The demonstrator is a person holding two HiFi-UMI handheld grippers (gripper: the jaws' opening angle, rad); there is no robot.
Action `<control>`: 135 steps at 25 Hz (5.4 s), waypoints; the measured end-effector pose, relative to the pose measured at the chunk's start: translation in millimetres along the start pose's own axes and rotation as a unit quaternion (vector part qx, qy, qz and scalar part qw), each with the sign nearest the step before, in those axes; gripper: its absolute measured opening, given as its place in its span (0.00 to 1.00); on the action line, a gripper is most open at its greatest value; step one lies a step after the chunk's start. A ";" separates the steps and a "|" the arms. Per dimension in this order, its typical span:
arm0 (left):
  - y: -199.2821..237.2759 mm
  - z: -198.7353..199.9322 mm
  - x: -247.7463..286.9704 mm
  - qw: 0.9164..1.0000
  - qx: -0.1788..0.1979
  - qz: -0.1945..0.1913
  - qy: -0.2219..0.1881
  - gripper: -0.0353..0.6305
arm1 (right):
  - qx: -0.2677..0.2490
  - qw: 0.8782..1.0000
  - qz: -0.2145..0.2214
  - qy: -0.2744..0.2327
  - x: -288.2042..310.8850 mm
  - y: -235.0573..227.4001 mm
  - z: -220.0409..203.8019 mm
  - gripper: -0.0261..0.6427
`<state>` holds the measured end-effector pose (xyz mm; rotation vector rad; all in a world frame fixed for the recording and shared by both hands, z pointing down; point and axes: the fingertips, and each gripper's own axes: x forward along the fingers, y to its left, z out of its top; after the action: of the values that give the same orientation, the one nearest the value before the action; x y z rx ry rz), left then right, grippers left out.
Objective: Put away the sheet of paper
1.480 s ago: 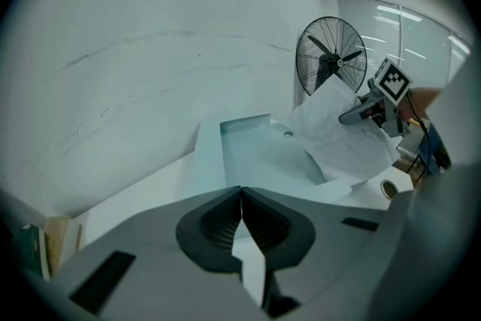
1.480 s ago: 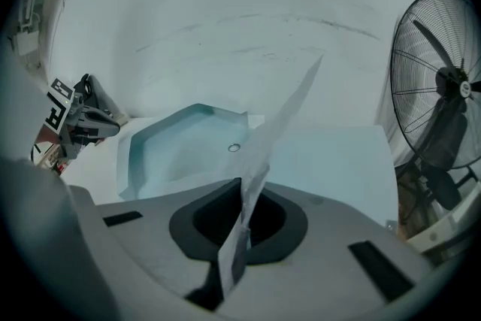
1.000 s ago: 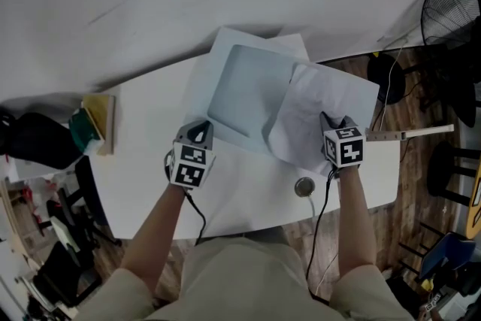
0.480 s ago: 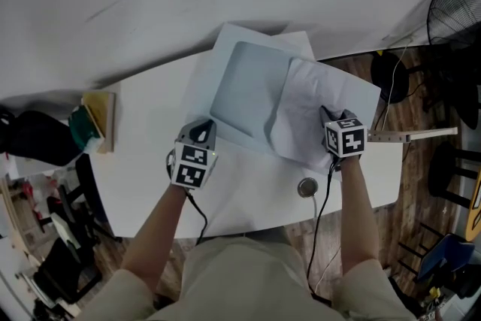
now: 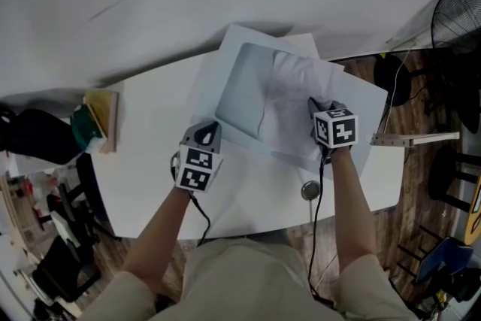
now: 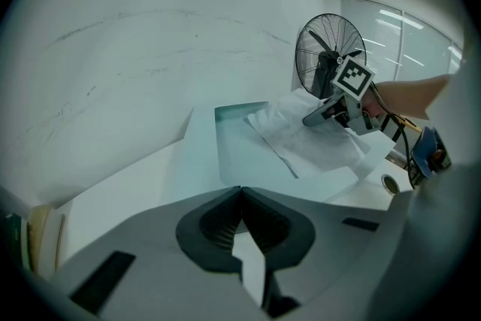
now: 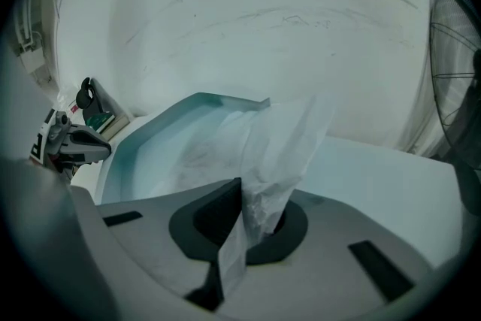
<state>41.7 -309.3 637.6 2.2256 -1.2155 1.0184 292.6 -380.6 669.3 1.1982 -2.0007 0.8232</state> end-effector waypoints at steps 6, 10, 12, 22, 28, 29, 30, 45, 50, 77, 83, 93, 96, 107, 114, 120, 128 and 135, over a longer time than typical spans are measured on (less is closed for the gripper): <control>0.2 0.7 0.0 1.000 -0.003 -0.003 -0.003 0.08 | 0.005 1.000 0.024 0.000 19.2 24.8 16.3 0.07; -0.7 0.3 -0.9 1.000 -0.004 -0.006 -0.006 0.08 | 0.019 0.999 0.041 -0.004 30.6 44.9 25.2 0.07; -0.4 0.6 -1.0 1.000 -0.006 -0.007 -0.006 0.08 | 0.030 0.998 0.051 -0.005 37.0 54.2 28.8 0.07; 0.5 0.1 0.2 1.000 -0.005 -0.012 -0.012 0.08 | 0.114 0.988 0.099 -0.017 59.3 86.9 41.4 0.07; -0.3 0.3 0.4 1.000 -0.011 -0.012 -0.012 0.08 | 0.119 0.987 0.104 -0.023 73.4 105.1 51.5 0.07; -0.1 0.2 0.9 1.000 -0.012 -0.013 -0.013 0.08 | 0.120 0.987 0.106 -0.024 76.4 108.7 53.0 0.07; 0.0 0.1 1.2 1.000 -0.012 -0.013 -0.013 0.08 | 0.122 0.986 0.108 -0.025 79.0 112.0 54.7 0.07; 1.1 -0.7 0.8 0.999 -0.020 -0.019 -0.016 0.08 | 0.136 0.982 0.127 -0.030 87.4 136.5 65.5 0.23; 1.2 -0.8 1.8 0.999 -0.019 -0.018 -0.018 0.08 | 0.084 0.993 0.075 -0.018 79.2 132.7 64.1 0.60; 36.5 41.9 -74.2 0.996 0.005 0.023 -0.088 0.08 | 0.030 0.994 -0.015 -0.100 -54.3 124.3 104.2 0.76; 47.1 69.2 -121.0 0.989 0.038 0.053 -0.135 0.08 | -0.009 0.988 -0.014 -0.152 -115.7 151.1 125.4 0.75; 40.1 121.4 -211.6 0.971 0.062 0.055 -0.224 0.08 | -0.002 0.947 -0.010 -0.320 -244.3 190.1 168.8 0.39; 34.2 134.9 -237.6 0.964 0.075 0.059 -0.248 0.08 | -0.010 0.937 -0.022 -0.349 -277.0 197.3 170.9 0.31; 9.8 153.2 -327.5 0.937 0.089 0.061 -0.332 0.08 | -0.062 0.908 -0.034 -0.414 -361.9 237.4 149.2 0.10; 4.3 138.1 -358.5 0.932 0.076 0.054 -0.350 0.08 | -0.077 0.899 0.004 -0.430 -390.6 266.4 139.7 0.07; 0.6 117.4 -367.9 0.935 0.078 0.060 -0.341 0.08 | -0.088 0.905 0.011 -0.415 -395.2 276.5 121.0 0.07; -5.5 96.7 -377.5 0.937 0.076 0.056 -0.336 0.08 | -0.095 0.919 0.024 -0.382 -391.5 290.0 93.5 0.07; -1.4 90.7 -378.7 0.940 0.050 0.050 -0.333 0.08 | -0.084 0.932 0.044 -0.349 -366.4 303.9 73.6 0.07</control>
<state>-54.5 -159.7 291.2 2.7239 -1.5787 0.3459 135.6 -140.9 282.1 1.4359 -2.6392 0.2536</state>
